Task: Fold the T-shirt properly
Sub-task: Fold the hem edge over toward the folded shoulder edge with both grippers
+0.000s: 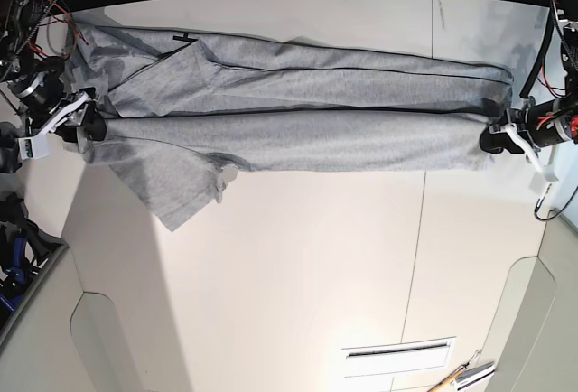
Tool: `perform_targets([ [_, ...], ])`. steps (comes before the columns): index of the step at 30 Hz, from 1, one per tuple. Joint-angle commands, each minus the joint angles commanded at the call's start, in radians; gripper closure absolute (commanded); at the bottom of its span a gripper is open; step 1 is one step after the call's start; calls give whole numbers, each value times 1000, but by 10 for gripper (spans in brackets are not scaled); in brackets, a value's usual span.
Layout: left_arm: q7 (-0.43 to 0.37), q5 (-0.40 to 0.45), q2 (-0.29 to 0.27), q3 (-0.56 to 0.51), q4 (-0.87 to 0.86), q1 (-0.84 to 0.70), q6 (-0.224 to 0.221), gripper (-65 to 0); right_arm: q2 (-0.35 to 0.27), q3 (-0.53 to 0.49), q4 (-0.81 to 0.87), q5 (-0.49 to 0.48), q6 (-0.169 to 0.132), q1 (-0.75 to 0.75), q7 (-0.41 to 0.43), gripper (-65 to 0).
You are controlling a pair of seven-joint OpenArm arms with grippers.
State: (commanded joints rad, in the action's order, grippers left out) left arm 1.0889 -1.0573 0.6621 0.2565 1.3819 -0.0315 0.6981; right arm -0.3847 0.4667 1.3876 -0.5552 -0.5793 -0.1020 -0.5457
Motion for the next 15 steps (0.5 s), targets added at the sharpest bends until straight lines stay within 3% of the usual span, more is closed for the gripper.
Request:
perform_targets([
  [8,-1,0,0,0,0,0,0,0,0,77,0,-13,0,60,1,-315],
  [15,-7,-1,0,0,0,0,0,0,26,74,-2,6,0,161,18,-315],
])
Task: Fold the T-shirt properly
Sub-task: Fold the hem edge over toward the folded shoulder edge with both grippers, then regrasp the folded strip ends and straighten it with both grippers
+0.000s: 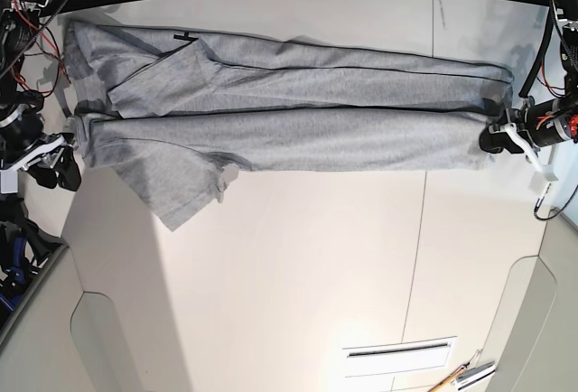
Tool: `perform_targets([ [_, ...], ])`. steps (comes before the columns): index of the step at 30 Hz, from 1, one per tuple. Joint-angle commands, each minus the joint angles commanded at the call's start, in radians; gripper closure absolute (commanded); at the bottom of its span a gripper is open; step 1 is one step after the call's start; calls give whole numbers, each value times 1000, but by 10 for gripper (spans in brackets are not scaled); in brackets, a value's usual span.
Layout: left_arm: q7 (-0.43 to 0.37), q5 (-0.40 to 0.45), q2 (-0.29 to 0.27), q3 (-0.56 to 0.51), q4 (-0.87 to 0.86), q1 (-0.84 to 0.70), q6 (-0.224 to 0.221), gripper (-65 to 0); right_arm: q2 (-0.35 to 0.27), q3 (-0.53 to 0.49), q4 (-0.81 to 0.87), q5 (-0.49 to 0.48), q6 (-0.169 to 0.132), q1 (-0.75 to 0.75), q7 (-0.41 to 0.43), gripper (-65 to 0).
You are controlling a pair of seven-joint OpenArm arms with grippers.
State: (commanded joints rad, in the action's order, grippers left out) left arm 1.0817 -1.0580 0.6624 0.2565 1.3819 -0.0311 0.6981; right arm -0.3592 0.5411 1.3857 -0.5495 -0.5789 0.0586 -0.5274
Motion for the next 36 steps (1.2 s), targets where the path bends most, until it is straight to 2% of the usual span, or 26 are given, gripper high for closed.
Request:
perform_targets([
  [4,0,0,0,0,0,0,0,0,11,-51,-79,58,5,76,23,-315],
  [7,0,0,0,0,0,0,0,0,11,-127,-217,91,5,145,78,-315],
  [10,-1,0,0,0,0,0,0,0,14,-224,-337,97,2,204,87,-315],
  [15,-1,0,0,0,0,0,0,0,43,-369,-378,97,2,230,86,-315],
  [24,0,0,0,0,0,0,0,0,120,-393,-378,98,-5,229,70,-311],
  [25,-1,0,0,0,0,0,0,0,124,-393,-378,98,-5,229,66,-302],
  [29,-1,0,0,0,0,0,0,0,127,-393,-378,98,-5,229,44,-146],
  [34,-1,0,0,0,0,0,0,0,127,-393,-377,97,-5,229,45,0],
  [36,-1,-1,0,0,0,0,0,0,126,-393,-369,98,-5,229,43,0],
])
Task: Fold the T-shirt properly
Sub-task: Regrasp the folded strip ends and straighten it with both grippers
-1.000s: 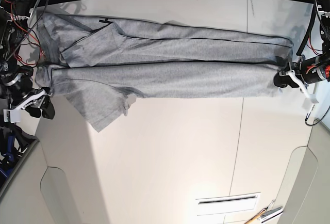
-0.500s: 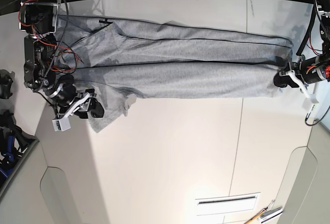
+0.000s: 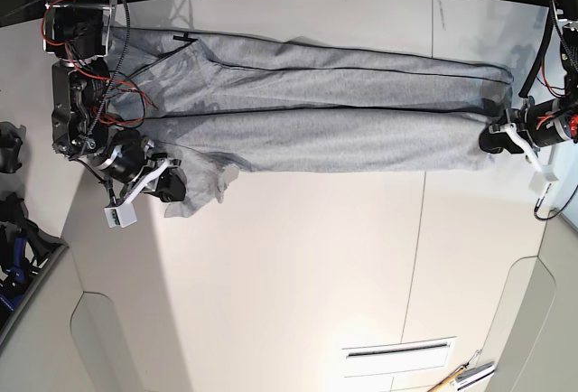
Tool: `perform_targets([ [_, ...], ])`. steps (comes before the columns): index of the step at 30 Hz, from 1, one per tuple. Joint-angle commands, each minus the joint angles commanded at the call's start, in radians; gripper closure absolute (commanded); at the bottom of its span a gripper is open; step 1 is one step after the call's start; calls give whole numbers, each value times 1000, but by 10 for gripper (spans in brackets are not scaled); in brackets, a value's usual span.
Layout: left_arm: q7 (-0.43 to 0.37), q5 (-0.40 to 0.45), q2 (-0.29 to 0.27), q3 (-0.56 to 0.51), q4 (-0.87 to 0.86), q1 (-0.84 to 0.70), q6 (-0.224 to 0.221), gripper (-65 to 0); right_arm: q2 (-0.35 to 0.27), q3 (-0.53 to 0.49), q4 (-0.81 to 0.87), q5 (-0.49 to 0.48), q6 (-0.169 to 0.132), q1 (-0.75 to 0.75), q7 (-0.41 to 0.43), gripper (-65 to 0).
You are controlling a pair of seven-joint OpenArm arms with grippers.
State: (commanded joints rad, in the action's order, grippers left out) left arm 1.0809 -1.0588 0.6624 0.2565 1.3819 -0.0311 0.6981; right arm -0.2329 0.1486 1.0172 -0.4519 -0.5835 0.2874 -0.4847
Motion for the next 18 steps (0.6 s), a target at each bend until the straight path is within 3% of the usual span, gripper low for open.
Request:
perform_targets([
  [7,3,0,17,0,1,-2,0,0,0,62,221,-30,0,-75,-147,0],
  [13,24,-8,22,40,65,-28,0,0,-2,185,519,-111,0,-272,-201,0],
  [18,57,-7,23,53,207,-106,0,0,-3,281,661,-187,0,-402,-231,0],
])
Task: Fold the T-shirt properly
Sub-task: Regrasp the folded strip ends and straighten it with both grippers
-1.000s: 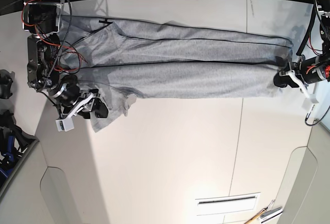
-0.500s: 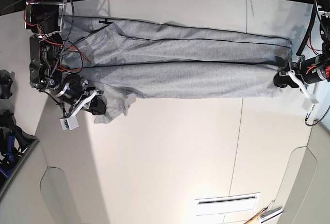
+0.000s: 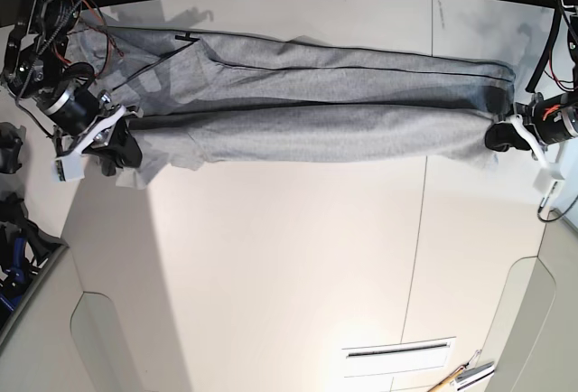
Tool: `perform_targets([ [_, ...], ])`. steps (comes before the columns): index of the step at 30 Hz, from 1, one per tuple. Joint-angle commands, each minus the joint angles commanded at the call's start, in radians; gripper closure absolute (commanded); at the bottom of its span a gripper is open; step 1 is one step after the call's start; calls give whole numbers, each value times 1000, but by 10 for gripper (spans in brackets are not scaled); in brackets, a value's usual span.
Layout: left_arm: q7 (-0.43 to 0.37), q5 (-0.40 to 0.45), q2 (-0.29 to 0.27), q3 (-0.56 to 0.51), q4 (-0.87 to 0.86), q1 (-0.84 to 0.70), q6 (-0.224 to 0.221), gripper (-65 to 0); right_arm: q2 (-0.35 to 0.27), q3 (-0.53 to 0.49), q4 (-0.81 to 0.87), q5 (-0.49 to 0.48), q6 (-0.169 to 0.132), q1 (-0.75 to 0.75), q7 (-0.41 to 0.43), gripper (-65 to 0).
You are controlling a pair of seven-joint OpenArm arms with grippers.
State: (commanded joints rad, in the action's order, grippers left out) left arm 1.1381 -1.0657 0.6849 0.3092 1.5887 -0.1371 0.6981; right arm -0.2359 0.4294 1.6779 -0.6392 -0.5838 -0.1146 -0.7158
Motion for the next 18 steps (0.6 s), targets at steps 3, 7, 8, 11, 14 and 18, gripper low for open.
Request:
perform_targets([
  [3,4,1,0,0,50,-33,0,0,0,60,48,-43,0,-64,-3,0],
  [7,23,13,0,0,58,-52,0,0,1,116,67,-92,-4,-127,-30,0],
  [8,23,17,0,0,58,-55,0,0,1,121,67,-99,-5,-142,-35,0],
  [11,23,18,0,0,58,-55,0,0,2,121,67,-102,-5,-188,-38,0],
  [14,22,35,-1,0,57,-55,0,0,2,121,67,-101,-4,-236,-38,0],
  [18,22,39,-1,0,56,-55,0,-94,7,121,64,-101,-3,-282,-37,0],
])
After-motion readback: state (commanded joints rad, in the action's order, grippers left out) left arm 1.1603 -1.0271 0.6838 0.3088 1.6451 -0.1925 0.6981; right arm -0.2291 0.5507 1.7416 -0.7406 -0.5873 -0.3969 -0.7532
